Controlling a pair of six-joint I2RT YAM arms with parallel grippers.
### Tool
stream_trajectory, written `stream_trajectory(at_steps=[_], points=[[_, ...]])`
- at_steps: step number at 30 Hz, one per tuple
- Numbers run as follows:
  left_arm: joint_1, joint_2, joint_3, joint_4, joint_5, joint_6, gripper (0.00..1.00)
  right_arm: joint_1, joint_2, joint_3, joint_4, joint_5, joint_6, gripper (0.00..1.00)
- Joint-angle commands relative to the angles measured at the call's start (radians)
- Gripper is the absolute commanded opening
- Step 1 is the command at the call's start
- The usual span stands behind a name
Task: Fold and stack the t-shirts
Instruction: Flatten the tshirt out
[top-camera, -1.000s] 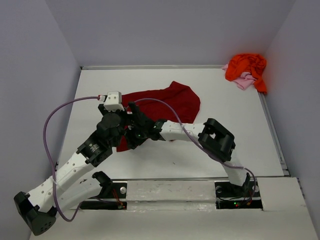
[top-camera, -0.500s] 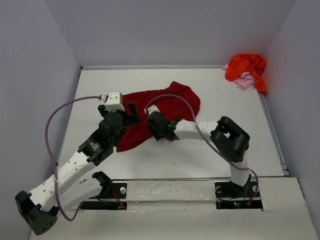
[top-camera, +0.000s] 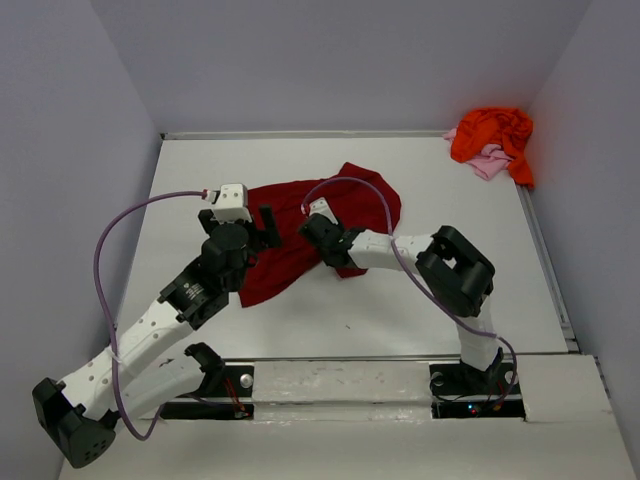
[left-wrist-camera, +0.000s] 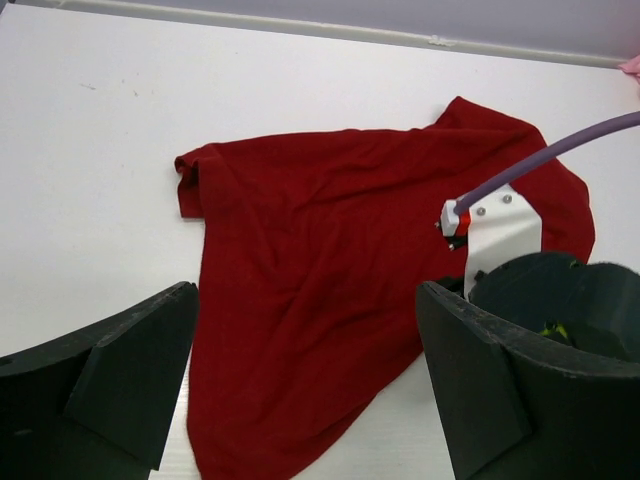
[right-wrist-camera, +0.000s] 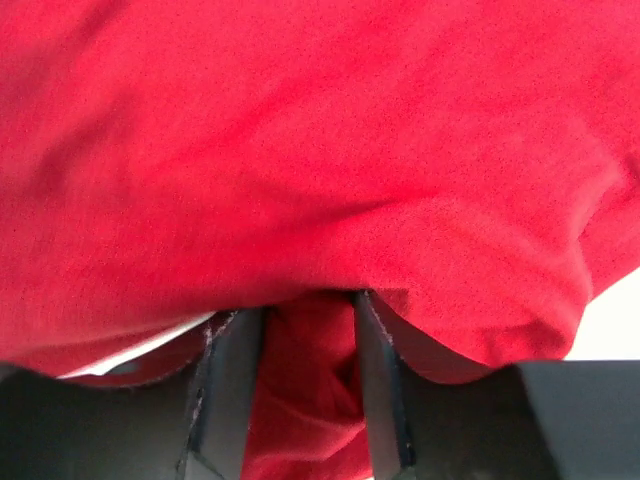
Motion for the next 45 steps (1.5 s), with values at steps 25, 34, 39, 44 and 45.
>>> stream_trajectory(at_steps=[25,34,39,44,45], points=[[0.046,0.289,0.082,-0.12,-0.037,-0.09,0.99,-0.202,0.29,0.608,-0.218,-0.211,-0.101,0.0],[0.046,0.359,0.055,-0.11,0.364,-0.366,0.99,-0.212,0.224,0.519,-0.217,-0.168,-0.105,0.39],[0.036,0.313,-0.047,-0.051,0.442,-0.548,0.99,-0.233,0.197,0.468,-0.204,-0.137,-0.114,0.44],[-0.062,0.277,-0.085,-0.116,0.36,-0.557,0.99,-0.264,0.161,0.416,-0.183,-0.148,-0.106,0.5],[-0.082,0.297,-0.087,-0.139,0.312,-0.567,0.99,-0.264,0.16,0.415,-0.178,-0.151,-0.097,0.53]])
